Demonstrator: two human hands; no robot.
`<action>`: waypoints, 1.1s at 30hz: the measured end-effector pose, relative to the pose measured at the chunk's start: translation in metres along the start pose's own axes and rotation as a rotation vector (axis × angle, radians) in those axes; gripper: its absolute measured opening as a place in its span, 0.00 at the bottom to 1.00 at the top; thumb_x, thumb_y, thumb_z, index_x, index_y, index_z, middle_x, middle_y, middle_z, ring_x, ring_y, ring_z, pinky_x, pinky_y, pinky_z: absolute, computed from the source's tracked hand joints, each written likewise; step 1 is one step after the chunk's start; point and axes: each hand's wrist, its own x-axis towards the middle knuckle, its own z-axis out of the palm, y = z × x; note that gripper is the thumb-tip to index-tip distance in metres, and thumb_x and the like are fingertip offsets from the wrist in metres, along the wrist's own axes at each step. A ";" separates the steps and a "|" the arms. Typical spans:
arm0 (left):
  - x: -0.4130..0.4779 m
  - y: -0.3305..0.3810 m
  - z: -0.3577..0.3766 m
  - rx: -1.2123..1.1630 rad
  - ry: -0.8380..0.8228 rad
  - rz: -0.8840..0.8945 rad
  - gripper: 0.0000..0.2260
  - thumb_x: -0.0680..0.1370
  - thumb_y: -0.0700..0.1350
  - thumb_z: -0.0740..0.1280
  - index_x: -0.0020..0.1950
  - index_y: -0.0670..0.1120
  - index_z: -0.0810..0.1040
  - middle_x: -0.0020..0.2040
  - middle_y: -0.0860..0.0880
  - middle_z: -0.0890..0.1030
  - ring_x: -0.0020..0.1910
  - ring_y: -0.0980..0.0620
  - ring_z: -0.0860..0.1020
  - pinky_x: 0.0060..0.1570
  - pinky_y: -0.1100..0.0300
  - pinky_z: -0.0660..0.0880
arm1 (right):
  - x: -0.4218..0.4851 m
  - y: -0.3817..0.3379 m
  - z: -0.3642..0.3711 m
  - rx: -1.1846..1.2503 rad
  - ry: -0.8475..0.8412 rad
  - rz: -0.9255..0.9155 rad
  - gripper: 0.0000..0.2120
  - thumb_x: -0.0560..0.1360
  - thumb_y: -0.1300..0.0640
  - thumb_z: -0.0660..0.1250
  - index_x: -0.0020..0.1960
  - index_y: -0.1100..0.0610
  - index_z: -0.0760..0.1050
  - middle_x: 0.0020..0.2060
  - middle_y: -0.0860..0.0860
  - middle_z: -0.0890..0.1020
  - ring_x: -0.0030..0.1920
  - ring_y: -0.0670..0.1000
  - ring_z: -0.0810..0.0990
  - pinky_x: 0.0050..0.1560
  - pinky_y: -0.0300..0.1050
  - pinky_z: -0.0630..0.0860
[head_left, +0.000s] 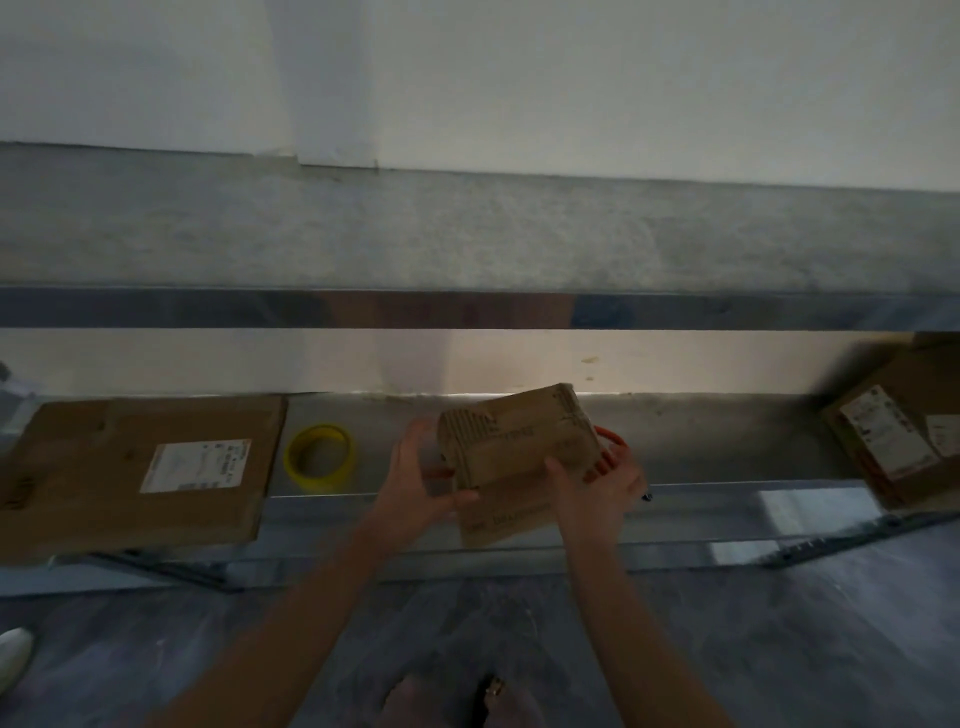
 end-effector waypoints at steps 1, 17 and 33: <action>0.006 0.003 -0.005 0.065 -0.053 -0.025 0.49 0.63 0.41 0.81 0.72 0.65 0.54 0.73 0.59 0.58 0.64 0.49 0.73 0.50 0.56 0.81 | -0.001 0.001 0.000 0.034 -0.020 0.058 0.34 0.69 0.56 0.78 0.68 0.57 0.64 0.68 0.58 0.67 0.59 0.53 0.72 0.60 0.57 0.76; -0.020 -0.013 -0.017 0.243 -0.003 -0.030 0.40 0.68 0.47 0.78 0.74 0.53 0.60 0.66 0.55 0.71 0.57 0.55 0.77 0.54 0.57 0.78 | -0.019 -0.005 0.011 0.139 -0.705 -0.278 0.36 0.69 0.65 0.77 0.71 0.51 0.66 0.68 0.52 0.70 0.67 0.48 0.74 0.65 0.46 0.76; 0.006 0.016 -0.026 0.732 -0.108 0.061 0.41 0.74 0.59 0.69 0.79 0.52 0.49 0.77 0.48 0.61 0.73 0.47 0.63 0.71 0.52 0.63 | -0.001 -0.013 0.009 -0.541 -0.495 -0.826 0.30 0.74 0.52 0.73 0.73 0.54 0.68 0.75 0.56 0.63 0.77 0.60 0.57 0.75 0.58 0.62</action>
